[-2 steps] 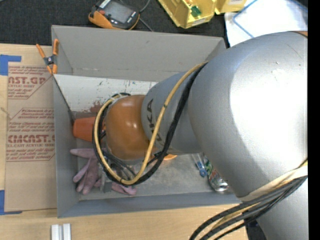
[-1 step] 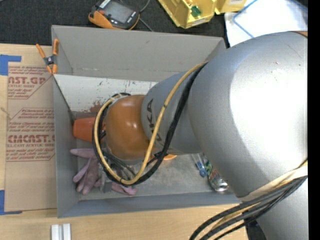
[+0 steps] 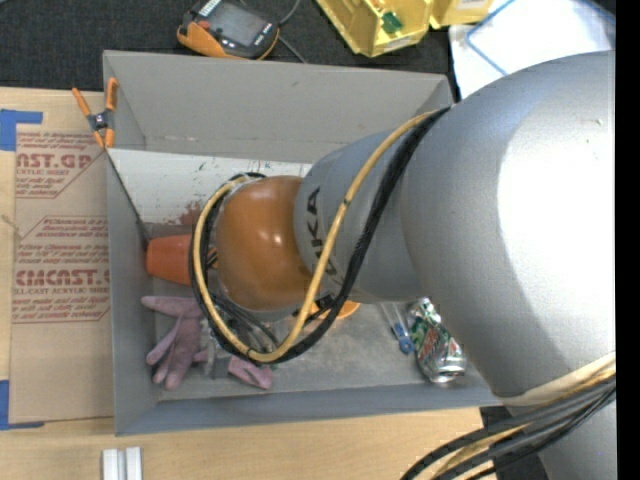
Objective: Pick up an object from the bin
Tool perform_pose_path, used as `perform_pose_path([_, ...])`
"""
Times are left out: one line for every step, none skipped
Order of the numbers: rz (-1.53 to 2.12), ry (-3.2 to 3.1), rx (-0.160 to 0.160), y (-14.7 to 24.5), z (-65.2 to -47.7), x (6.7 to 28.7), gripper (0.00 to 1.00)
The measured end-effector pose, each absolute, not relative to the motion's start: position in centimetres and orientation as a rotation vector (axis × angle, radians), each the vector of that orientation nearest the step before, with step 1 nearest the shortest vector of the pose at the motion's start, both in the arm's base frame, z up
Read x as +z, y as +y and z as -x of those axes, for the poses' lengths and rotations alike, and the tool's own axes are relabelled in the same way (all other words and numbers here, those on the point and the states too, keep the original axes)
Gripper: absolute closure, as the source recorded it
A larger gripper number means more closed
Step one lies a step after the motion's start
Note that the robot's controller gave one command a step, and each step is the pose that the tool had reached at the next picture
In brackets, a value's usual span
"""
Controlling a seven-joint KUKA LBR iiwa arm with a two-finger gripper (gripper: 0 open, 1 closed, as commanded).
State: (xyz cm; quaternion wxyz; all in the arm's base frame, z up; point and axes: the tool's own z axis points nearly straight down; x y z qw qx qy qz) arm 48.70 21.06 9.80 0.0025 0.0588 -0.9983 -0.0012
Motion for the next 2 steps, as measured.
perform_pose_path([-0.185,-3.133,-0.005,21.1,-48.8,12.5,1.0])
perform_pose_path([-0.185,-3.132,-0.005,21.1,-48.8,15.7,1.0])
